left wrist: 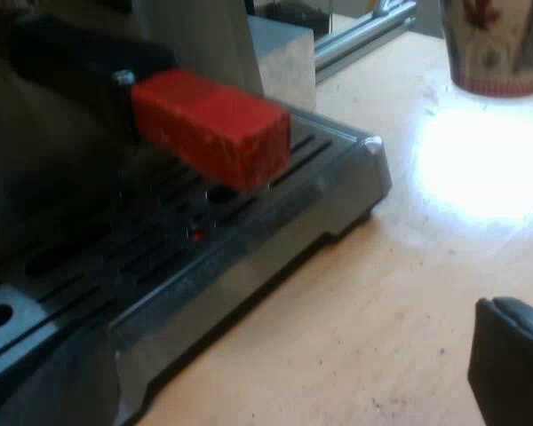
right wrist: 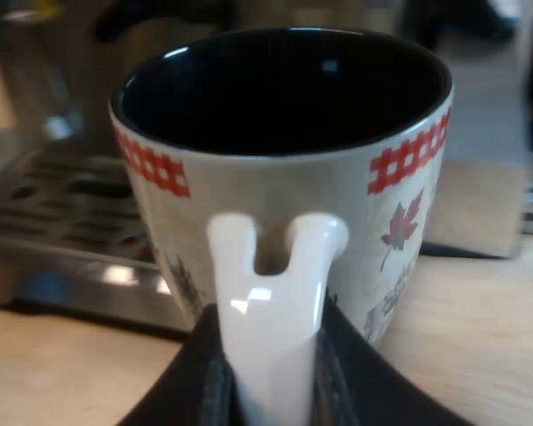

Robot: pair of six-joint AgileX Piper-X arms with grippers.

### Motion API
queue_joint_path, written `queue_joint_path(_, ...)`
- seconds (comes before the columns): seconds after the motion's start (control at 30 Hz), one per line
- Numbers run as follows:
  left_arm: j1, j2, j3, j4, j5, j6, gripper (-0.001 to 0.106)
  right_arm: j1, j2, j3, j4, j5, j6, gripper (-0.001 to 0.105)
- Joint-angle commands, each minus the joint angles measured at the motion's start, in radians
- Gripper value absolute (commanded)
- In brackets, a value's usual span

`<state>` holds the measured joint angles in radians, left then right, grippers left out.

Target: Place mug into machine

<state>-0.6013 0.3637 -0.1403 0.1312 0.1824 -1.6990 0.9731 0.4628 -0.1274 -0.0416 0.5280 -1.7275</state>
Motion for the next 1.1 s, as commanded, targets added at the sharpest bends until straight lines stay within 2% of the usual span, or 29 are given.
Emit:
queue_joint_path(0.03,-0.001,0.0,-0.002,-0.02,-0.009,-0.023,0.082,0.034,-0.008,-0.023,-0.037,-0.017,-0.024,0.0)
queue_joint_path(0.27,-0.001,0.066,-0.002,-0.045,-0.012,-0.03,0.082,0.058,0.11,-0.023,-0.153,-0.035,-0.019,0.0)
queue_joint_path(0.53,-0.001,0.143,-0.002,-0.11,-0.096,-0.03,0.082,0.058,0.334,-0.028,-0.388,-0.061,-0.019,0.0)
queue_joint_path(0.57,-0.001,0.143,-0.002,-0.11,-0.096,-0.03,0.082,0.058,0.392,-0.045,-0.451,-0.061,-0.025,0.0)
queue_joint_path(0.6,-0.001,0.164,-0.002,-0.121,-0.137,-0.036,0.082,0.058,0.429,-0.059,-0.48,-0.061,-0.027,0.0)
queue_joint_path(0.63,-0.001,0.168,-0.002,-0.124,-0.142,-0.044,0.082,0.058,0.448,-0.064,-0.489,-0.063,-0.027,0.0)
queue_joint_path(0.73,-0.001,0.178,-0.002,-0.145,-0.145,-0.084,0.082,0.058,0.537,-0.112,-0.509,-0.083,-0.027,0.0)
queue_joint_path(0.9,-0.001,0.18,-0.002,-0.146,-0.145,-0.085,0.082,0.055,0.695,-0.171,-0.614,-0.096,-0.027,0.0)
queue_joint_path(1.1,-0.001,0.18,-0.002,-0.153,-0.145,-0.085,0.082,0.054,0.826,-0.2,-0.707,-0.077,-0.027,0.0)
